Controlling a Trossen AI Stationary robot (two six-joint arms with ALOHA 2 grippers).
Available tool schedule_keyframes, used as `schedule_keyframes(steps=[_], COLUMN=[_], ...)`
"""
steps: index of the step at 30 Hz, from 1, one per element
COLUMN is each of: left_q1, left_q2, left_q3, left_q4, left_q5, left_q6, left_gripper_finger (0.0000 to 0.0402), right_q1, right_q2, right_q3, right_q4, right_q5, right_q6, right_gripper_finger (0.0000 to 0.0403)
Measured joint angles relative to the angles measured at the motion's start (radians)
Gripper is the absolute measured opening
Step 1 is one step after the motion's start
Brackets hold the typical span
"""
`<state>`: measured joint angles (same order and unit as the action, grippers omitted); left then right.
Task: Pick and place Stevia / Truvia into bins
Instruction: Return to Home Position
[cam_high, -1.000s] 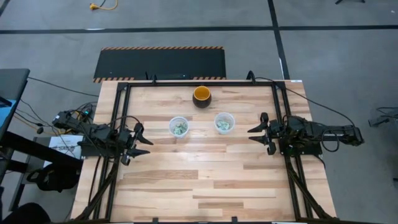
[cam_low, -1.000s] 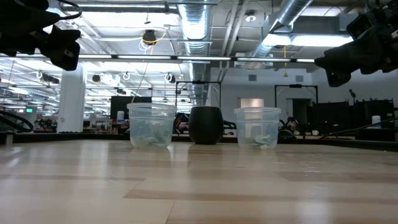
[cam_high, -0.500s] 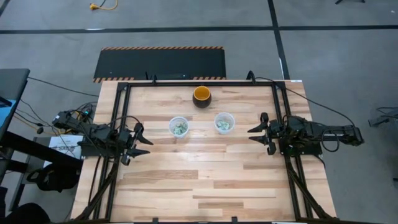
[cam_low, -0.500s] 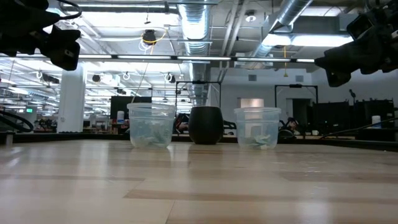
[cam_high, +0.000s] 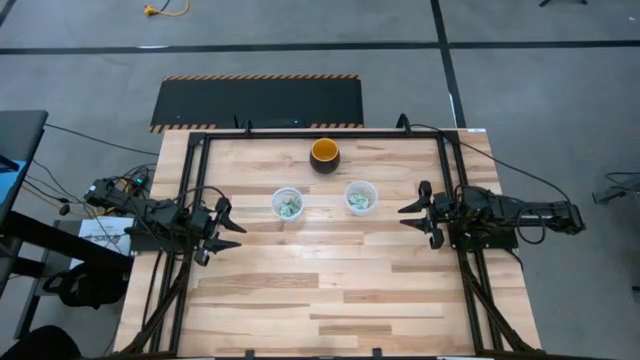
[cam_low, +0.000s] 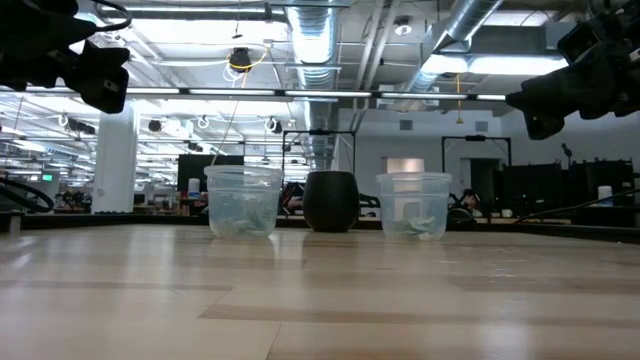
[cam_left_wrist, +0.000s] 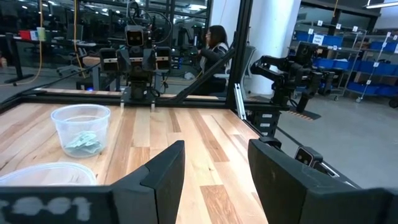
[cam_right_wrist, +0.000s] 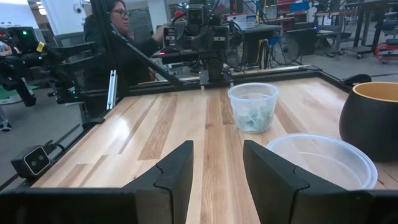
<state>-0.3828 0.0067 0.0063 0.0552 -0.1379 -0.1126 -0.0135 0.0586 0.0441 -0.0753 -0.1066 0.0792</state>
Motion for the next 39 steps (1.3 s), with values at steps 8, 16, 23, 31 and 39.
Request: schedule_keyframes(steps=[8, 16, 23, 31, 39], left_q1=[0.000, 0.000, 0.000, 0.000, 0.000], left_q2=[0.000, 0.000, 0.000, 0.000, 0.000], left_q3=[0.000, 0.000, 0.000, 0.000, 0.000], left_q4=[0.000, 0.000, 0.000, 0.000, 0.000], left_q5=[0.000, 0.000, 0.000, 0.000, 0.000], left_q6=[-0.003, -0.005, 0.008, 0.010, 0.011], left_gripper_finger=[0.0166, 0.0166, 0.0166, 0.0166, 0.0166], right_q1=[0.000, 0.000, 0.000, 0.000, 0.000], right_q2=[0.000, 0.000, 0.000, 0.000, 0.000], right_q3=[0.000, 0.000, 0.000, 0.000, 0.000], right_q4=[0.000, 0.000, 0.000, 0.000, 0.000], right_q5=[0.000, 0.000, 0.000, 0.000, 0.000], right_q6=[0.000, 0.000, 0.000, 0.000, 0.000], right_gripper_finger=[0.0133, 0.0133, 0.0134, 0.0133, 0.0133])
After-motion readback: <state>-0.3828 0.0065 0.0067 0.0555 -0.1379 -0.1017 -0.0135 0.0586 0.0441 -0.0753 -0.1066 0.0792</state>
